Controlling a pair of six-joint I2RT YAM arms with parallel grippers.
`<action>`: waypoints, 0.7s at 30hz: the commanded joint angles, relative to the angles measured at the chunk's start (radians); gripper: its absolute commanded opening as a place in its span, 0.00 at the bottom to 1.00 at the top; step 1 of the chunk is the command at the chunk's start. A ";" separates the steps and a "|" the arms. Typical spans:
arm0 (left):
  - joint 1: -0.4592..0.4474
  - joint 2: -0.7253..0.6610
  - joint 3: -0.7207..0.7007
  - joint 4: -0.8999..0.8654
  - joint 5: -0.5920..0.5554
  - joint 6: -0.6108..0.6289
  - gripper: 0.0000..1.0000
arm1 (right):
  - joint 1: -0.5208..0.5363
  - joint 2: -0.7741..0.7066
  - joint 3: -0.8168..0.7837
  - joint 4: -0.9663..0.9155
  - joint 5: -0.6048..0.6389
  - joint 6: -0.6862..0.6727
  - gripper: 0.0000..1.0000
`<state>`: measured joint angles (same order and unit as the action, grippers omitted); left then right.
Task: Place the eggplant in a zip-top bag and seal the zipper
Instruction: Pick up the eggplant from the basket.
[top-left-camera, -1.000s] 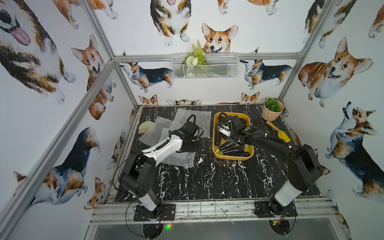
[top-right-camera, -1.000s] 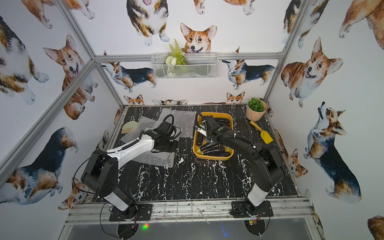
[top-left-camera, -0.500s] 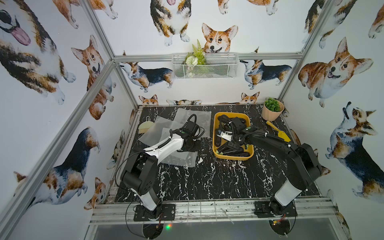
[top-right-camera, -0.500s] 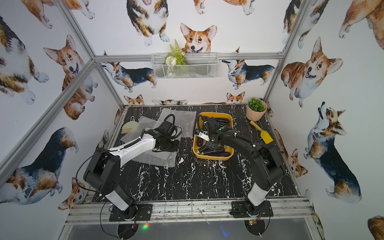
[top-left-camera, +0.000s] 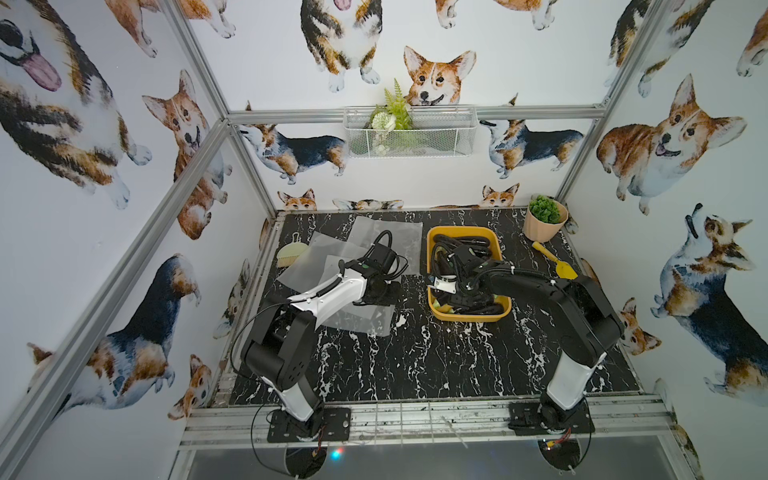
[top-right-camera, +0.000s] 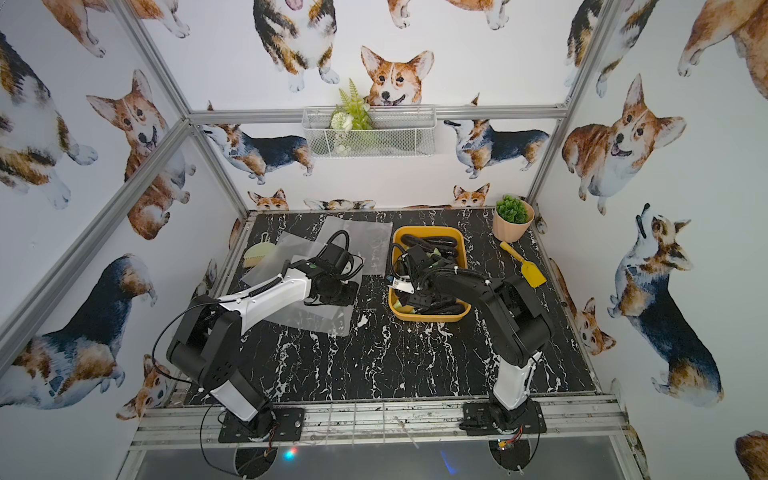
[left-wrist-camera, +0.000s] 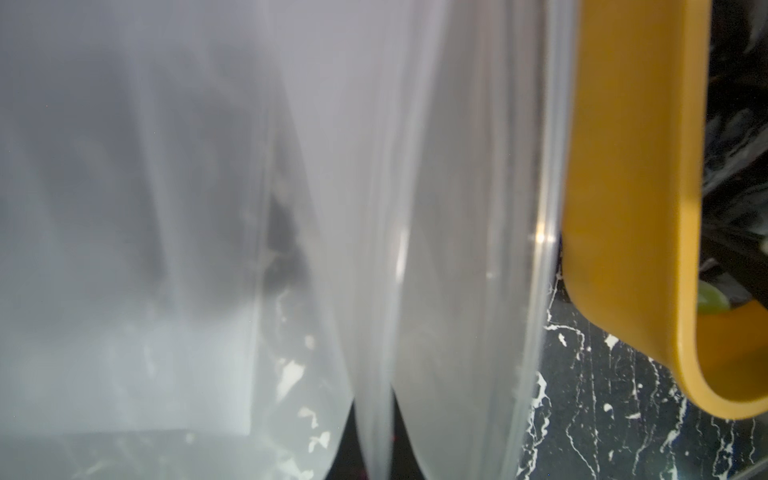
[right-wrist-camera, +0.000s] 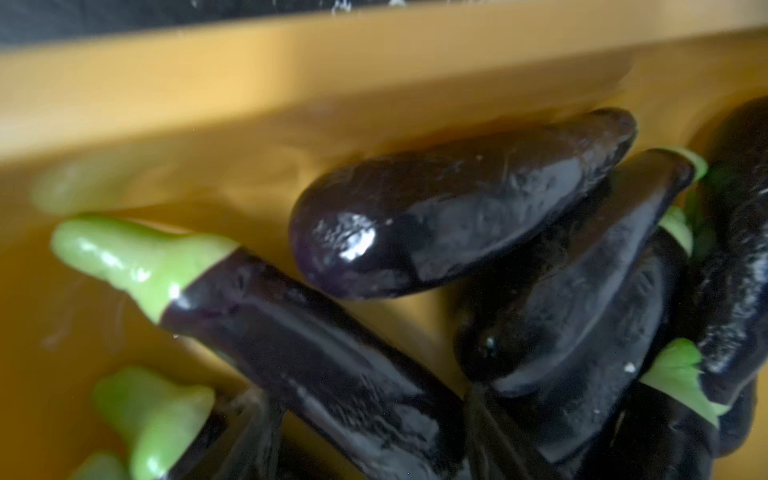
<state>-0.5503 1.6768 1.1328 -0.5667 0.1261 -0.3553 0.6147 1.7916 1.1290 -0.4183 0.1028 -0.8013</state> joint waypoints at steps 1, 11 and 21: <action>0.001 -0.003 -0.001 0.021 0.027 -0.011 0.00 | -0.004 0.025 -0.036 0.097 0.030 -0.050 0.70; 0.002 -0.011 -0.005 0.019 0.029 -0.010 0.00 | 0.000 -0.006 -0.097 0.230 0.063 -0.055 0.55; 0.004 -0.011 -0.003 0.018 0.026 -0.010 0.00 | -0.010 -0.113 -0.108 0.167 0.082 -0.045 0.35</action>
<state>-0.5499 1.6718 1.1236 -0.5484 0.1501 -0.3595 0.6067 1.7084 1.0260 -0.2020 0.1795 -0.8589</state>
